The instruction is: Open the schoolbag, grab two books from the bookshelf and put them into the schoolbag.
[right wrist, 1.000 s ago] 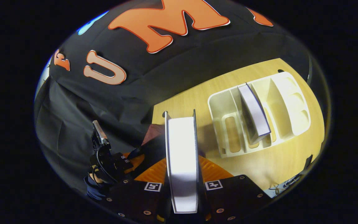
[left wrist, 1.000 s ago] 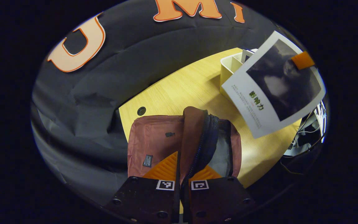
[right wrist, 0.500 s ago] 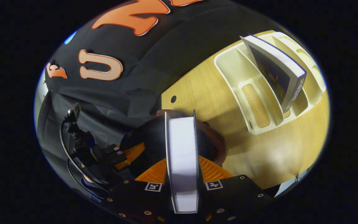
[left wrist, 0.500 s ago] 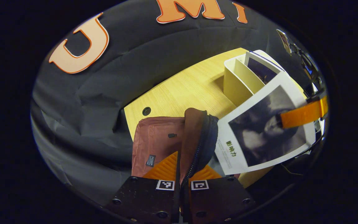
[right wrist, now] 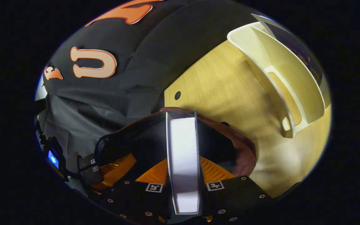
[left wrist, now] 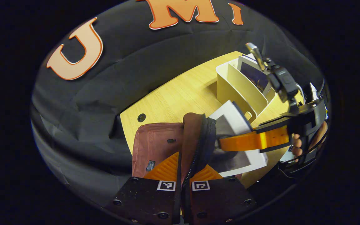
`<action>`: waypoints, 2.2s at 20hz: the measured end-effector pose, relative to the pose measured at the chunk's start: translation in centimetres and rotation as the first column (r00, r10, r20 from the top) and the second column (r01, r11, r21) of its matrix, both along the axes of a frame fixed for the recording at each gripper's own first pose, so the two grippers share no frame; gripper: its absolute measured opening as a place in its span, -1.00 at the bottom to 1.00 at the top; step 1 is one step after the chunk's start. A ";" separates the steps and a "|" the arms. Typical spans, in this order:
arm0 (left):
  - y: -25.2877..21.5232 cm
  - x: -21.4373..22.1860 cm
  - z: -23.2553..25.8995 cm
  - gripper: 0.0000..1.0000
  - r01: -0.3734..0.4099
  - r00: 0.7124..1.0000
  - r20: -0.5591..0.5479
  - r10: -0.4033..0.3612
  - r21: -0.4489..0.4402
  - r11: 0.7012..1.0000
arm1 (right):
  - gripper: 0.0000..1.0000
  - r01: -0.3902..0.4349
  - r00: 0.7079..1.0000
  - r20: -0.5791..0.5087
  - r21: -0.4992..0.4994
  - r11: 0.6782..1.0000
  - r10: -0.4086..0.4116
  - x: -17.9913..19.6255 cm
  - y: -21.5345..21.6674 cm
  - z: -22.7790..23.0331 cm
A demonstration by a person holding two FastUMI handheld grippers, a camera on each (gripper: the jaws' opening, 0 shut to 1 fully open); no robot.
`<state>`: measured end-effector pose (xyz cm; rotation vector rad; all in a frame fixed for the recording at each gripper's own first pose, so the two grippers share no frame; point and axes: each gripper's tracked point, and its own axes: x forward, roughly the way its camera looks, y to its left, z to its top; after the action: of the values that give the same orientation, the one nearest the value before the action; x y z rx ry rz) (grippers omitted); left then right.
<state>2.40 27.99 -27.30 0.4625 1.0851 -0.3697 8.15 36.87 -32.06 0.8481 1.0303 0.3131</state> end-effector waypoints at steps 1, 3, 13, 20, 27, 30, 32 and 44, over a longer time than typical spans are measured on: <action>-0.3 -0.1 0.0 -0.90 0.009 1.000 0.004 -0.009 -0.004 1.000 | -0.29 0.010 1.000 -0.001 0.016 1.000 -0.010 0.3 0.6 -0.3; -0.7 -0.3 -0.1 -0.89 0.016 1.000 0.010 -0.016 -0.020 1.000 | -0.29 0.032 0.999 -0.005 0.041 0.999 -0.032 0.5 1.6 -1.1; -2.4 -1.3 -1.5 -0.90 0.003 1.000 0.019 -0.001 -0.101 0.995 | -0.29 0.171 0.985 -0.036 0.124 0.977 -0.168 1.3 6.0 -5.7; -1.2 -0.8 -1.7 -0.90 -0.073 0.997 0.020 0.076 -0.124 0.990 | 0.48 0.043 0.991 -0.128 0.022 0.999 -0.040 -1.7 4.9 -7.1; -2.2 -1.5 -2.1 -0.90 -0.130 0.991 0.007 0.132 -0.126 0.984 | 0.95 -0.070 0.998 -0.020 -0.132 0.989 0.068 -5.1 -2.7 -1.6; -2.7 -1.5 -2.3 -0.90 -0.137 0.990 0.009 0.140 -0.122 0.983 | 0.95 -0.125 0.992 -0.018 -0.228 0.966 0.124 -7.6 -6.8 0.3; -2.7 -1.6 -2.6 -0.90 -0.147 0.989 0.005 0.149 -0.126 0.981 | 0.95 -0.130 0.991 -0.016 -0.257 0.958 0.131 -8.2 -9.5 2.0; -2.9 -2.1 -4.2 -0.90 -0.178 0.984 -0.027 0.176 -0.175 0.968 | 0.95 -0.050 0.998 -0.046 -0.477 0.878 0.032 -4.5 -27.2 10.3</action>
<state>0.29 25.11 -31.50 0.2037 1.0849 -0.3071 3.63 9.63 -21.78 0.3837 1.0997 0.0679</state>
